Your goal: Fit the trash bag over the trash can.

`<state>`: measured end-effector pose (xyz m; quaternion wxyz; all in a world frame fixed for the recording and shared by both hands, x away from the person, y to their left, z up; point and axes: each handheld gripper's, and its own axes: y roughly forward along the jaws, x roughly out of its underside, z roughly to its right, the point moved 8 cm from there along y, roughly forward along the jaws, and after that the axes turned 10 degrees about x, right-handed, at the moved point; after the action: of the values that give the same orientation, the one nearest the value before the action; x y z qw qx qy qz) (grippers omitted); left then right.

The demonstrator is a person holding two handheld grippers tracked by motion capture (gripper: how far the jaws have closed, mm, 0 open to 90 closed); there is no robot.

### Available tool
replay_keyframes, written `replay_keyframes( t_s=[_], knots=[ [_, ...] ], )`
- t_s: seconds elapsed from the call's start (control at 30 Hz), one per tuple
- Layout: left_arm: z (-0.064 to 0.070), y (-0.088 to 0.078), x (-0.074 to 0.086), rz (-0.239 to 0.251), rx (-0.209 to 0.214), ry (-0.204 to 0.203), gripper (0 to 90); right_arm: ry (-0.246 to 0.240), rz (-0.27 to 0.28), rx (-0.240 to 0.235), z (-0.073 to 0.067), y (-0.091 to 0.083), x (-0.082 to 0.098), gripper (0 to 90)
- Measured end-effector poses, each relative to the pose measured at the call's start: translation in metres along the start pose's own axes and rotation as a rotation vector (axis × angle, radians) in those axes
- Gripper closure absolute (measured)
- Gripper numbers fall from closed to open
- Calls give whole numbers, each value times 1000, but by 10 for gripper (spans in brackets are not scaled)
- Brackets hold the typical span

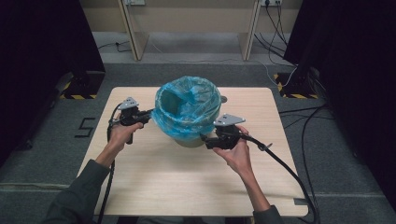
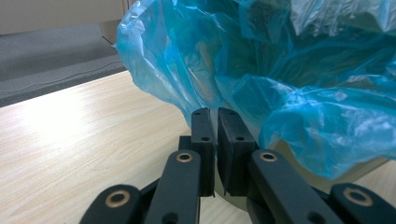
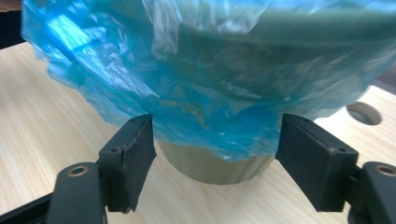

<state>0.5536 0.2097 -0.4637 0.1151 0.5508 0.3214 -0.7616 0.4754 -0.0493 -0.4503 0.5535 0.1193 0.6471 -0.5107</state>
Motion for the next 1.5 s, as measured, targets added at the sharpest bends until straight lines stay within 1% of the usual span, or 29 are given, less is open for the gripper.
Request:
replay_keyframes(
  t_s=[0.07,0.13,0.17,0.2,0.3,0.37,0.4,0.5,0.53,0.67,0.83,0.87,0.9,0.93,0.97,1.0,1.07,1.1,1.13,1.17,1.2,1.23,1.27,1.3,1.33,1.37,1.4,1.43,1.5],
  knots=[
    [0,0,0,-2,2,3,851,-12,-4,3,0,3,2,482],
    [0,1,2,-5,2,4,853,-47,-5,6,3,5,4,632],
    [0,1,2,-5,2,4,854,-47,-5,6,3,5,4,632],
    [-1,1,4,-8,2,2,856,-59,-7,0,6,7,7,755],
    [-5,1,7,-7,-3,-5,864,-72,-22,-2,12,9,15,859],
    [-6,1,8,-7,-6,-8,869,-76,-34,3,16,9,19,869],
    [-9,0,11,-10,-9,-10,872,-69,-55,7,23,11,28,878],
    [-12,1,16,-10,-12,-20,873,-63,-66,14,28,12,35,881],
    [-13,3,23,-13,-9,-32,872,-57,-81,17,33,15,44,881],
    [-11,11,35,-33,0,-38,870,-56,-106,23,35,22,54,881],
    [-10,12,37,-37,-4,-33,844,-60,-118,26,37,26,58,864],
    [-10,8,35,-32,-17,-24,801,-57,-128,28,37,26,60,767],
    [-10,8,35,-32,-17,-24,732,-57,-128,28,37,26,60,767],
    [-7,0,33,-21,-13,-37,668,-44,-145,56,37,23,61,615],
    [-7,0,33,-21,-13,-37,604,-37,-142,67,38,20,60,586],
    [-4,-9,30,-4,-8,-57,544,-33,-132,68,38,17,58,556],
    [1,-19,28,14,4,-68,473,-14,-114,74,39,6,53,509],
    [1,-19,28,14,4,-68,450,-14,-114,74,39,6,53,509],
    [9,-29,27,21,17,-55,431,0,-91,79,40,-5,46,484],
    [9,-29,27,21,17,-55,419,0,-91,79,40,-5,46,484],
    [16,-36,25,33,26,-44,402,13,-57,73,39,-15,39,472],
    [16,-36,25,33,26,-44,386,13,-57,73,39,-15,39,472],
    [26,-42,23,48,45,-40,374,16,-44,73,39,-23,35,462],
    [26,-42,23,48,45,-40,365,16,-44,73,39,-23,35,462],
    [39,-43,21,53,70,-21,357,13,-39,78,38,-26,33,451],
    [39,-43,21,53,70,-21,343,13,-39,78,38,-26,33,451],
    [49,-40,20,50,89,-10,328,26,-29,72,37,-27,31,449],
    [49,-40,20,50,89,-10,318,31,-24,70,37,-26,31,449],
    [59,-31,20,37,114,-6,310,42,-24,71,36,-23,30,451]
  ],
)
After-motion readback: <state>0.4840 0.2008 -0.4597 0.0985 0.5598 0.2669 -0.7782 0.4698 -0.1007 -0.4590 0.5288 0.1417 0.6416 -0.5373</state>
